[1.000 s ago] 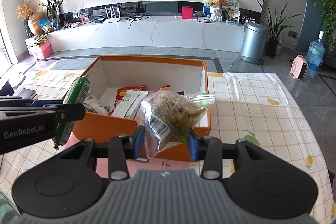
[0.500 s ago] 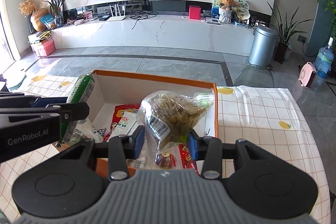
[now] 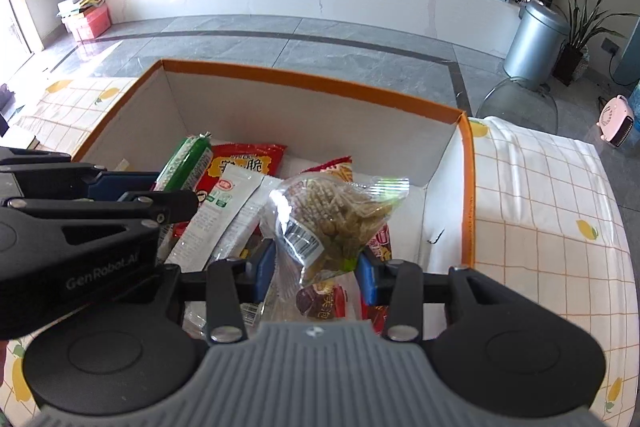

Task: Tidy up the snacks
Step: 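Lift both held snacks over the orange box and lower them inside, then open both tools to release the sausage and snack bag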

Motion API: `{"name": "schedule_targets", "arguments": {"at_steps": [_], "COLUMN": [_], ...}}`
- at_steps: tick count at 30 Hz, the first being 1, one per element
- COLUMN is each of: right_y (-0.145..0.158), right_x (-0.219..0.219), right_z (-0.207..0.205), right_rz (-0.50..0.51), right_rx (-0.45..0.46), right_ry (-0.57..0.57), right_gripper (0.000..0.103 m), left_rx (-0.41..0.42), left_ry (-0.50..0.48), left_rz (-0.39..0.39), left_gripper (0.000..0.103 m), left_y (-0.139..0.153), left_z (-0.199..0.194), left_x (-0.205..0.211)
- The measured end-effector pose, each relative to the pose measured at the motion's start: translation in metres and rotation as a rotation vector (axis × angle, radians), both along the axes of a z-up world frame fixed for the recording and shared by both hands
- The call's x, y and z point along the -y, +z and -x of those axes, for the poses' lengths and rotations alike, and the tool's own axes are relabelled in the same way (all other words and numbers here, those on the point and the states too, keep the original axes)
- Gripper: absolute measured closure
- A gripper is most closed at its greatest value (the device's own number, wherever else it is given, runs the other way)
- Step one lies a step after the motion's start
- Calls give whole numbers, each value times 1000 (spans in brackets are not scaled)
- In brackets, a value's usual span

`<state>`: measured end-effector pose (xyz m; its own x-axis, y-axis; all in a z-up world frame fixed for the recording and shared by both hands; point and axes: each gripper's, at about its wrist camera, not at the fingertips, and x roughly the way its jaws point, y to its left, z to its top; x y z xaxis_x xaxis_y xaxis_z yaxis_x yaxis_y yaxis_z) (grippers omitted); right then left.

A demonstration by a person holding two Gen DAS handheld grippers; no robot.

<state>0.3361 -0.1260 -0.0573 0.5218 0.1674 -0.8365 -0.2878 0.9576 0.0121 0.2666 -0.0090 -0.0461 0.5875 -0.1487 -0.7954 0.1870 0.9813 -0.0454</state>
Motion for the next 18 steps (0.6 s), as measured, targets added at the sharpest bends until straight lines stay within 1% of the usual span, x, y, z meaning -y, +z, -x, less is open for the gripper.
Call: {"name": "schedule_targets", "arguments": {"at_steps": [6, 11, 14, 18], "right_y": [-26, -42, -47, -54], "right_x": [-3, -5, -5, -6], "right_z": [-15, -18, -19, -21], "right_rz": [31, 72, 81, 88], "right_rx": [-85, -119, -136, -152], "right_ry": [11, 17, 18, 17], "right_gripper": [63, 62, 62, 60], "left_rx": [-83, -133, -149, -160], "left_ry": [-6, -18, -11, -12], "left_rz": [-36, -57, -63, -68], "left_gripper": [79, 79, 78, 78], "left_y": [-19, -30, -35, -34], "left_z": [-12, -13, -14, -16], "left_x": [-5, -6, -5, -4]}}
